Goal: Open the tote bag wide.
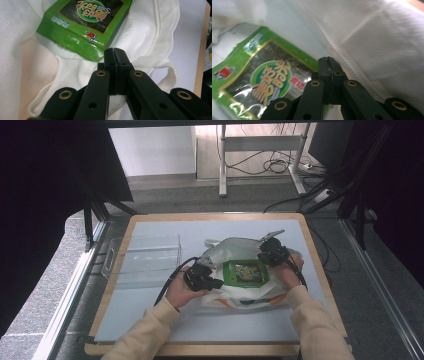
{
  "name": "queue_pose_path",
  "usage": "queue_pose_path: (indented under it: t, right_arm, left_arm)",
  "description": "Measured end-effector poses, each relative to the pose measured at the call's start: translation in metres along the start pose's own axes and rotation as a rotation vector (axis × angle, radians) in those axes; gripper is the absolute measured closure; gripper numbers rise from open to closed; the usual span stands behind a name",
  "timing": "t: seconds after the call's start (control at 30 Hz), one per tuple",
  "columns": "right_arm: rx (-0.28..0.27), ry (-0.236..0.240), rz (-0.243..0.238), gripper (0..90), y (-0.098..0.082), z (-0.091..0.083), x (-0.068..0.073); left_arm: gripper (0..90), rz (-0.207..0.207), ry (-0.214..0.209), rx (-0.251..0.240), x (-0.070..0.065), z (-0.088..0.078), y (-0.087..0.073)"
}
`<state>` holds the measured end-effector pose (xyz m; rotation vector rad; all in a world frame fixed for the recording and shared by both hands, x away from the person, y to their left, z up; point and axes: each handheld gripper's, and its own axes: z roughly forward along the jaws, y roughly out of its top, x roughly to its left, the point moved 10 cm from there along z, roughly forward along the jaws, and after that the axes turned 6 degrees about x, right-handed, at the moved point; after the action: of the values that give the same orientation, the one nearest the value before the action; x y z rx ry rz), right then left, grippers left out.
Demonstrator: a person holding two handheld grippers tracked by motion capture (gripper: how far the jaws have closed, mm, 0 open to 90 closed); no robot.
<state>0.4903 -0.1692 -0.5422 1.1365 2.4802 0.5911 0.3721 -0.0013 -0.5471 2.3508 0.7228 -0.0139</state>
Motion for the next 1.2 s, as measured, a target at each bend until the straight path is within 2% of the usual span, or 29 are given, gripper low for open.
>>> queue_pose_path:
  t: [0.1,0.27,0.47,0.6,0.77,0.83,1.03,1.2]
  right_arm:
    - [0.008,-0.023,0.007,89.2,0.003,0.001,-0.009]
    - [0.025,-0.029,0.056,89.2,0.004,0.006,-0.022]
    - [0.029,-0.021,0.087,89.2,0.005,0.012,-0.027]
    - [-0.013,0.04,0.065,89.2,0.007,0.002,-0.009]
    - [-0.057,0.08,-0.031,89.2,0.015,-0.012,0.019]
    - [-0.078,0.108,-0.048,89.2,0.02,-0.016,0.028]
    - [-0.078,0.167,-0.069,89.2,0.023,-0.016,0.041]
    - [-0.072,0.184,-0.09,89.2,0.026,-0.015,0.05]
  left_arm:
    - [89.6,0.0,0.001,0.003,0.0,0.0,-0.001]
    - [89.7,0.0,0.003,0.006,0.001,0.002,-0.002]
    - [89.7,-0.004,0.0,0.007,0.001,0.001,-0.002]
    - [89.7,0.002,0.003,0.005,0.002,0.002,-0.002]
    - [89.8,-0.003,0.006,0.007,0.001,0.003,-0.001]
    - [89.7,-0.001,0.005,0.007,0.0,0.003,-0.001]
    - [89.7,-0.002,0.004,0.005,0.001,0.003,-0.001]
    - [89.7,0.0,0.004,0.002,0.001,0.002,-0.001]
